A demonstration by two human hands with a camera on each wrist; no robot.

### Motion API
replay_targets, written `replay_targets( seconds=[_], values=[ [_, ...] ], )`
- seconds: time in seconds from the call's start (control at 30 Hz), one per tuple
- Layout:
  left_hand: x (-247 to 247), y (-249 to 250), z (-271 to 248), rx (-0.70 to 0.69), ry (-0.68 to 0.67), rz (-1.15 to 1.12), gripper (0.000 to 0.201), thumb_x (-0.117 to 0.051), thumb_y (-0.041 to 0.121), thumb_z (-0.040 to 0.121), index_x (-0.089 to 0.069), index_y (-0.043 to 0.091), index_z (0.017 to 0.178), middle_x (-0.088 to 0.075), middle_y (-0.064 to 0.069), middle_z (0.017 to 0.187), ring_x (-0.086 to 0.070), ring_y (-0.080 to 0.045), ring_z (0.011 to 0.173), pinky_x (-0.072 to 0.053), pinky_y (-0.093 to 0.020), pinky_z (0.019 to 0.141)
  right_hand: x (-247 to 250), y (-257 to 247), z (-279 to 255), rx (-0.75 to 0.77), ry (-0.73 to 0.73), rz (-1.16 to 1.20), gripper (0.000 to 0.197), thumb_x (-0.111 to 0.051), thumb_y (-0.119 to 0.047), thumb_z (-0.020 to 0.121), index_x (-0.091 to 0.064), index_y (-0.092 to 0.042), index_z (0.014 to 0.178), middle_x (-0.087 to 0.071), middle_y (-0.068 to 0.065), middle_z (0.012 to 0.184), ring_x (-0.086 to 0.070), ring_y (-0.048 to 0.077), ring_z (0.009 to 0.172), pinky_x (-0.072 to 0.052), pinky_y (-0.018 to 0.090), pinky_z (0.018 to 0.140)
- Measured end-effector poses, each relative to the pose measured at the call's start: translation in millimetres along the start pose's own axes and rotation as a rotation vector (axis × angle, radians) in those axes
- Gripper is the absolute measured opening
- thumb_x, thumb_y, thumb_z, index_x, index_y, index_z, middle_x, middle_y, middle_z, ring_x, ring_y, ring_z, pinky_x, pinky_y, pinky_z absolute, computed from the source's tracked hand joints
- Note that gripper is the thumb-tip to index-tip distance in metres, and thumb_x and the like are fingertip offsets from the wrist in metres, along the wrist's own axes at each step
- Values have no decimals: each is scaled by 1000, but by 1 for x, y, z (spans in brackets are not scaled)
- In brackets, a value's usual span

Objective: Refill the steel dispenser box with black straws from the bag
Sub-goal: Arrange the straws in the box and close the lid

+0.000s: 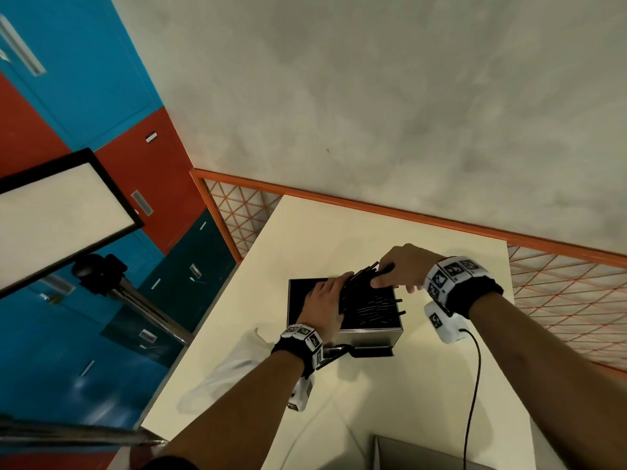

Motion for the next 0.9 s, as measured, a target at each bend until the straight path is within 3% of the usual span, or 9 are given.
replay_targets(
  seconds=[0.17,0.27,0.33,0.47,0.53,0.6,0.77,0.83,0.9],
  values=[
    [0,1,-1,-5,-23,19,100,-73,8,78,-17,41,155,-43,8,150,-43,-23,132,-43,-52,108,2,32,-14,-35,79,206,39,-56,-68,80,-68,-31,87,-72,0,69,-67,13,53,-56,31,59],
    [-2,4,-2,-13,-36,71,103,-74,9,80,-13,42,155,-41,7,151,-43,-24,134,-40,-54,110,0,47,-23,-80,132,216,28,-62,-43,87,-70,-18,78,-60,0,52,-52,15,44,-44,27,49],
    [-1,8,-2,-41,-35,106,101,-73,11,80,-14,41,156,-41,7,150,-42,-24,135,-38,-54,112,-4,48,-25,-90,124,177,13,-63,-23,84,-71,-15,78,-58,2,55,-49,16,47,-40,24,47],
    [-1,18,-3,-119,-33,161,100,-72,14,80,-14,42,157,-42,8,148,-42,-23,132,-34,-51,114,-12,47,-23,-94,-6,45,23,-54,-3,83,-73,-14,88,-71,6,69,-67,16,58,-55,27,64],
    [-3,19,-3,-140,-33,166,101,-72,13,79,-15,43,157,-41,8,148,-42,-22,132,-34,-51,114,-11,44,-22,-84,-48,-13,27,-60,-1,79,-74,-19,92,-74,5,75,-72,16,73,-58,33,78],
    [-3,16,-4,-136,-39,141,99,-72,17,81,-14,47,156,-41,6,148,-42,-22,133,-32,-50,115,-11,34,-19,-60,-53,-63,26,-70,-2,73,-75,-22,90,-75,3,79,-70,17,83,-56,34,80],
    [3,-3,-7,-71,-9,56,82,-64,30,87,-21,50,153,-44,5,143,-43,-21,131,-32,-50,115,-20,5,-11,70,-7,-61,19,-62,-2,78,-69,-18,83,-73,3,72,-69,16,67,-58,34,71],
    [5,-11,-10,-47,14,24,75,-62,33,88,-26,50,151,-47,6,140,-46,-21,128,-35,-50,113,-20,3,-10,87,28,-78,21,-58,-8,86,-67,-26,95,-70,1,77,-64,15,57,-56,32,62],
    [6,-14,-11,-36,24,13,73,-61,32,88,-26,51,150,-49,6,137,-48,-21,126,-37,-51,111,-20,0,-11,98,49,-125,24,-57,-16,90,-64,-32,107,-68,-2,91,-63,14,68,-53,32,67]
  ],
)
Point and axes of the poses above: each hand's wrist, its own z-axis towards the middle knuckle, its own x-axis out of the back of the hand, y = z × x, the point moved 8 cm from there along z, towards the middle knuckle
